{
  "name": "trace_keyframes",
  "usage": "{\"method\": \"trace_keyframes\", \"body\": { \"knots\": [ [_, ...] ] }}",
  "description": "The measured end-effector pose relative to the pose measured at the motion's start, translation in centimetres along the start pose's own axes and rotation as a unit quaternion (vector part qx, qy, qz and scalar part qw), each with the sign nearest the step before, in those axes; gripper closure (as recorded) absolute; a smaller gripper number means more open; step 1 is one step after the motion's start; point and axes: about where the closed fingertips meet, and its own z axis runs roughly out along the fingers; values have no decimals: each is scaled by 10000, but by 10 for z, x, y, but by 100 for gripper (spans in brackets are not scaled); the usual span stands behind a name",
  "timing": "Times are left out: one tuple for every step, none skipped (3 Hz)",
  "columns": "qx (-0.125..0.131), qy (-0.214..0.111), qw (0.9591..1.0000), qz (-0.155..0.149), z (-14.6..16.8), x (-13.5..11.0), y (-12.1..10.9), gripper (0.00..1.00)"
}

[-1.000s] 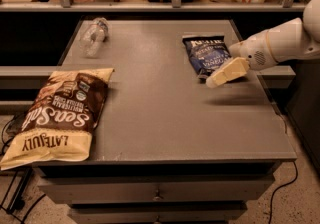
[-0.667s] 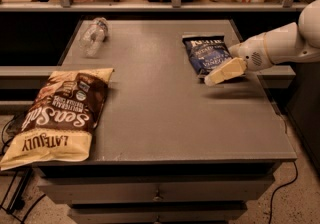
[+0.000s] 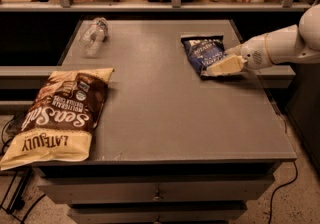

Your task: Move blue chip bag near water bottle

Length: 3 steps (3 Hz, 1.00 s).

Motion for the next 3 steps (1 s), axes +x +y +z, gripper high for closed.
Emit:
{"method": "trace_keyframes", "body": {
  "knots": [
    [47,-14,9999,-143,1,-12,0,65],
    [-4,-128,9990,-426,6,-38,5,88],
    [-256,-294,9961,-794,23,-74,14,100]
  ]
}}
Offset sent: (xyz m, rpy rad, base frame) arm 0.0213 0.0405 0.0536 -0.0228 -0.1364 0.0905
